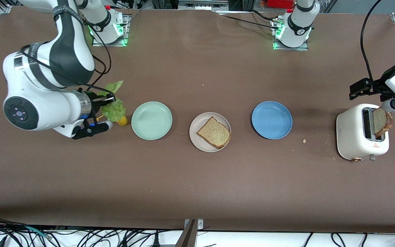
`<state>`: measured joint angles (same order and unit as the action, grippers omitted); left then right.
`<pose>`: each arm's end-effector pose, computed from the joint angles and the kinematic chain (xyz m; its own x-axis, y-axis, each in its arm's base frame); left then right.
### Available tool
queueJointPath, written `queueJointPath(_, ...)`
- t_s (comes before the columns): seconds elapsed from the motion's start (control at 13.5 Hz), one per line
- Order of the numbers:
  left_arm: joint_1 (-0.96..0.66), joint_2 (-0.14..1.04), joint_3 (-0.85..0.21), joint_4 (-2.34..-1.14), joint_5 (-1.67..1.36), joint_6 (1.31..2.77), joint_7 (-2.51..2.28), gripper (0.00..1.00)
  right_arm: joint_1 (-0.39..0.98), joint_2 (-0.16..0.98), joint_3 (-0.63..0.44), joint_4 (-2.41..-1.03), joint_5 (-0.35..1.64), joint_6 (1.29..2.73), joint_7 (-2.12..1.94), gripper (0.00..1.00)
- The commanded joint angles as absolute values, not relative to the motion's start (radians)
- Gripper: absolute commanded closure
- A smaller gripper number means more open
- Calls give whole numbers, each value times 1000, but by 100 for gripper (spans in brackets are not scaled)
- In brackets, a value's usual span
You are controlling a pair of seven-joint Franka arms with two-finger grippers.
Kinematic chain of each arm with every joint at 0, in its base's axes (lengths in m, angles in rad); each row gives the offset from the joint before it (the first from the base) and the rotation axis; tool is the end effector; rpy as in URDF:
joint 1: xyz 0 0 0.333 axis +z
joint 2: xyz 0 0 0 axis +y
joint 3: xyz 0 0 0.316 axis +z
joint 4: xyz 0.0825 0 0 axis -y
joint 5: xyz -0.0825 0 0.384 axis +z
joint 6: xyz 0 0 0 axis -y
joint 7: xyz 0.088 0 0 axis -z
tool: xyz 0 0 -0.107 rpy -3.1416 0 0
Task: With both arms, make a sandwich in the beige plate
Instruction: 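Carry the lettuce with the right gripper over the toast on the beige plate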
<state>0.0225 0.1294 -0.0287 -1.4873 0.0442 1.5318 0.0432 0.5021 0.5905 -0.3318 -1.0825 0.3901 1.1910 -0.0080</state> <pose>0.5886 0.0023 0.5865 0.9951 -0.0477 -0.0864 -0.0510 -0.9980 -0.0367 0.6272 0.2211 0.4721 0.8618 0.2692 -0.4300 0.1952 -0.9583 -0.2086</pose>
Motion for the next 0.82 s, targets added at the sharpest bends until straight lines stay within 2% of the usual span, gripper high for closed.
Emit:
queueJointPath(0.0, 50, 139, -31, -1493, 52, 1545, 67, 0, 541, 587, -331, -1085, 484, 1204, 40, 100)
queueJointPath(0.52, 187, 186, -32, -1505, 75, 1620, 286, 0, 709, 626, -330, -1156, 561, 1423, 150, 100)
queueJointPath(0.74, 244, 186, -32, -1572, 74, 1707, 377, 0, 744, 663, -330, -1160, 653, 1538, 234, 100)
